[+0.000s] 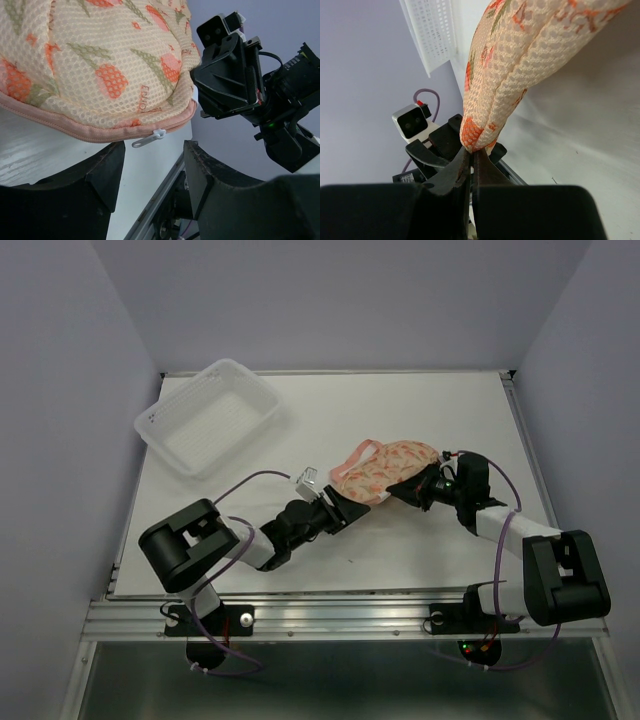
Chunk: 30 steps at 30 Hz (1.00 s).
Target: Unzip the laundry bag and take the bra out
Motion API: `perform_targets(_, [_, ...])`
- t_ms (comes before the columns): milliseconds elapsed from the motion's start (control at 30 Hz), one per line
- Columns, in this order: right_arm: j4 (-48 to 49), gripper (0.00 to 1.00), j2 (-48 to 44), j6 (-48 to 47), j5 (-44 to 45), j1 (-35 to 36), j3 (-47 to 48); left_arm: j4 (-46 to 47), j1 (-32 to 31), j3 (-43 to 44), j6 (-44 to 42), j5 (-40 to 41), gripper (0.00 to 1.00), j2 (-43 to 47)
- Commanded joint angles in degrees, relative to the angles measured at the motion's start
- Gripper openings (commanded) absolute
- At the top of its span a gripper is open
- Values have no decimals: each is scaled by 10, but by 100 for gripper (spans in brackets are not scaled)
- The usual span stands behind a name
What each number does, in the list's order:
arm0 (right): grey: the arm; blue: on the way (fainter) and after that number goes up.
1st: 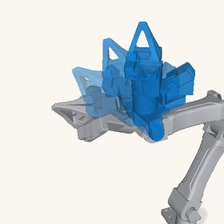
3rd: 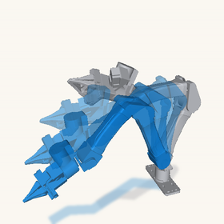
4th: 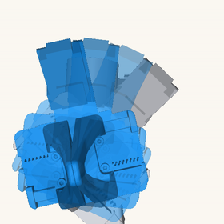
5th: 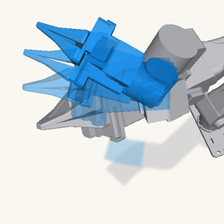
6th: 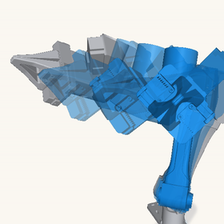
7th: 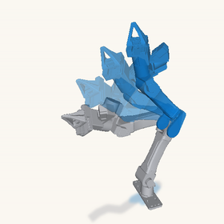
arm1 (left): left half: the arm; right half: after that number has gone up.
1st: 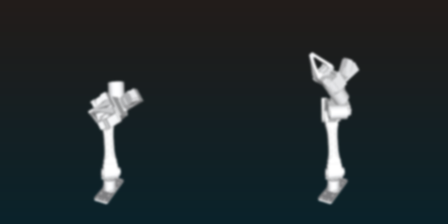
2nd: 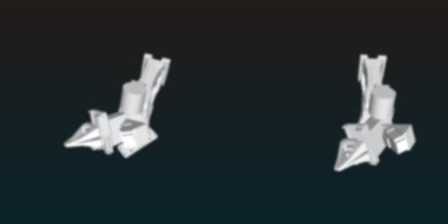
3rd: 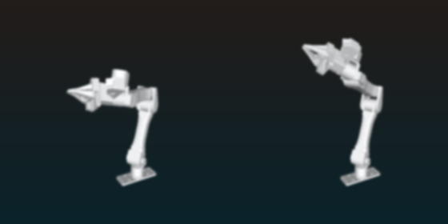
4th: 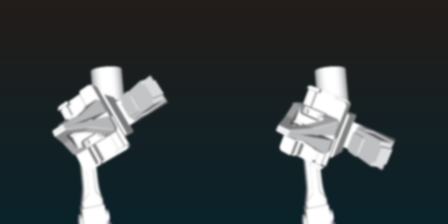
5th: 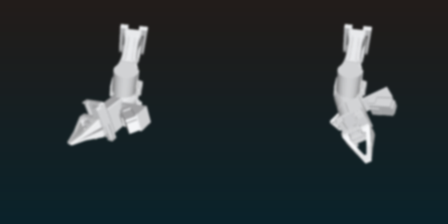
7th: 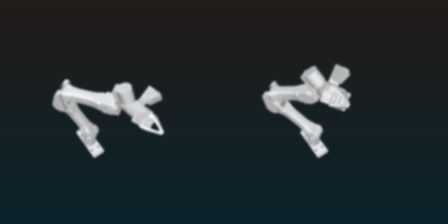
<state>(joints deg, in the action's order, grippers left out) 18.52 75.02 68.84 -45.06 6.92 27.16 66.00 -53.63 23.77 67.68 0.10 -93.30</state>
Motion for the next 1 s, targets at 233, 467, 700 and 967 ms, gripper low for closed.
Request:
perform_targets(233, [46, 2, -2, 6, -15, -1, -6, 64, -3, 18, 16, 14, 49, 0])
perform_targets(467, [49, 2, -1, 5, -16, -1, -7, 69, -3, 9, 20, 17, 36, 1])
perform_targets(700, [50, 2, 1, 5, -19, -1, -5, 71, -2, 6, 25, 20, 26, 0])
perform_targets(967, [50, 2, 1, 3, -20, -1, -6, 71, -2, -3, 29, 23, 14, 0])
